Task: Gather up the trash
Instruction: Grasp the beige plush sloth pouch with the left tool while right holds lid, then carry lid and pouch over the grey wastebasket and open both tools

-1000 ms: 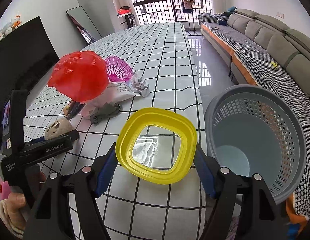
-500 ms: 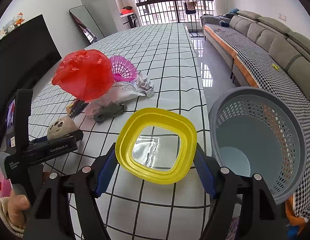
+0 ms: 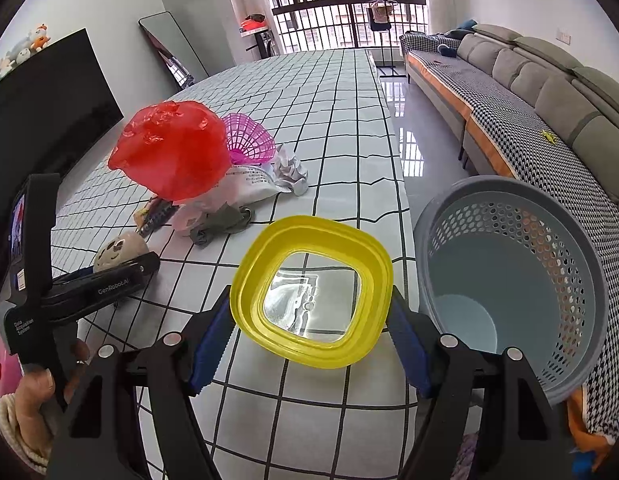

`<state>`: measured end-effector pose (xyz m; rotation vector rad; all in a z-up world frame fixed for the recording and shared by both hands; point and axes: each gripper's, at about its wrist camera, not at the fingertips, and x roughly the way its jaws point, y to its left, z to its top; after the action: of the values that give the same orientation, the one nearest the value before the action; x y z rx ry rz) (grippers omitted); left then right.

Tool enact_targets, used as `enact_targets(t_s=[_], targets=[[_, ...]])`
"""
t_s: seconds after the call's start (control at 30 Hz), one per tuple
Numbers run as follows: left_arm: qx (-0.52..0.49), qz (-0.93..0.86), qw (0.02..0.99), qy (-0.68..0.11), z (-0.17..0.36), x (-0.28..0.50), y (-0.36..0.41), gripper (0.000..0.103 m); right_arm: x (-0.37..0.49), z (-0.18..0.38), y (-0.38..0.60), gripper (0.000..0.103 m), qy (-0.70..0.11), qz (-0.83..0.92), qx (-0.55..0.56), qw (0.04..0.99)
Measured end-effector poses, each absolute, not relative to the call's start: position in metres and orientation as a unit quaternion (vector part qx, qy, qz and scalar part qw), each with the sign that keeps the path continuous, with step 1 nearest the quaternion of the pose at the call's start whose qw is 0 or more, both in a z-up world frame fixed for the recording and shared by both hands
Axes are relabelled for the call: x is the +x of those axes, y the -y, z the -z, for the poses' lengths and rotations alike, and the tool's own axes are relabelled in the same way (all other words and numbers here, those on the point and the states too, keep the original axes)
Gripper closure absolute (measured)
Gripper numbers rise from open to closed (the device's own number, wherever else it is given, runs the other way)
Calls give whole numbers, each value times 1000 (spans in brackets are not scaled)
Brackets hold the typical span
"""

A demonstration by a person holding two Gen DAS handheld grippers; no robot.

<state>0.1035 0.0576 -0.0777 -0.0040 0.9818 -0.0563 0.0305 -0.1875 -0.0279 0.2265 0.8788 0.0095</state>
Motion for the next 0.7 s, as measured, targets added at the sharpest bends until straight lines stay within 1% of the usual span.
enact_targets(t_s=[0.17,0.33,0.53,0.7], targets=[[20,20,894,-448,67,87,-50,36,25,29,194,33,-424,-3,114,898],[42,45,906,-418,42,61,-22,36,15,25,214,33,-418,13,124,900],[57,122,913,-386,15,32,43,36,-7,19,264,33,-409,70,124,901],[81,172,905,-381,13,20,107,36,-23,29,314,33,-410,111,136,895]])
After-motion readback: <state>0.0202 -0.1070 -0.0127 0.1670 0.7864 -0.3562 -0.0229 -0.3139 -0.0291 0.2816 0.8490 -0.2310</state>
